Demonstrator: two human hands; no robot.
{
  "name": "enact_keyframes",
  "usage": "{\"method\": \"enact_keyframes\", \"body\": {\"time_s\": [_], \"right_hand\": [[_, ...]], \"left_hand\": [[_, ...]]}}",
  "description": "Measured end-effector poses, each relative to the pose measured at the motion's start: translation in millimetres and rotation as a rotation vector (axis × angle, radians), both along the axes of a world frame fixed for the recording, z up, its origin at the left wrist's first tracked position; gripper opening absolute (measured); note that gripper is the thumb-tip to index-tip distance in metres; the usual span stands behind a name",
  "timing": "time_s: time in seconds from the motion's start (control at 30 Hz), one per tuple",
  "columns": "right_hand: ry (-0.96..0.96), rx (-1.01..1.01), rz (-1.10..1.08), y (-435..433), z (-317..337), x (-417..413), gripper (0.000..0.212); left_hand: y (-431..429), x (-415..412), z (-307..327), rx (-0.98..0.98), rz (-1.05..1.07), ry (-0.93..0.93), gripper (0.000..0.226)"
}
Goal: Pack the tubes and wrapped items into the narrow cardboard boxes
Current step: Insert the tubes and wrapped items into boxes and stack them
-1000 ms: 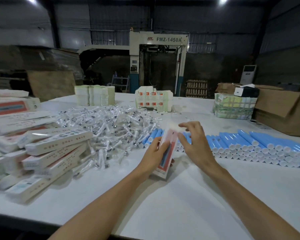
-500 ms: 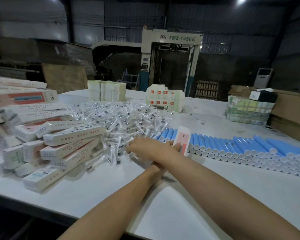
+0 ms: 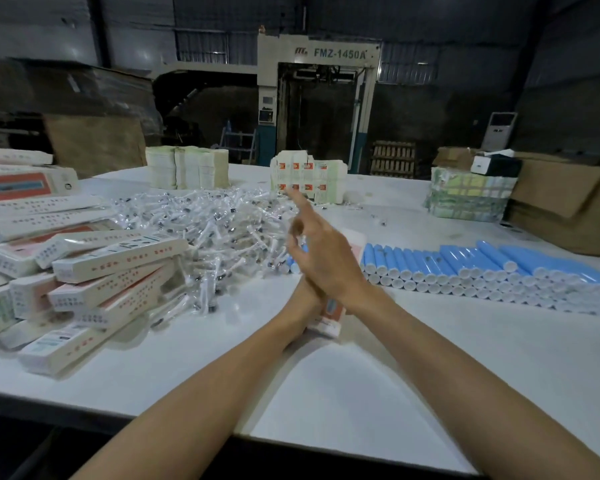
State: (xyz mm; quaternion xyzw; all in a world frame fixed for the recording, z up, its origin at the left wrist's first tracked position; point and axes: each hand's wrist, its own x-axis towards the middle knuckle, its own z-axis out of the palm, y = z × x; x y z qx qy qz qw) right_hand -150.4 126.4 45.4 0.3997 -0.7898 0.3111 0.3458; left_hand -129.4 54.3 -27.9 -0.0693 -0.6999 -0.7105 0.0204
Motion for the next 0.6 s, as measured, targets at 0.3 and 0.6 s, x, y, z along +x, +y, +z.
{"method": "enact_keyframes", "body": {"time_s": [0.3,0.6], "right_hand": [[-0.274,-0.799,-0.094,138.7,-6.9,-20.8,0.032],[-0.398,-0.802,0.027,137.7,5.6,-20.6,0.034]], "left_hand": [[19.5,3.6,2.6,-0.083,-0.109,0.113,0.031],[27.4,7.7,4.8,-0.122,-0.110,0.166,0.030]]}}
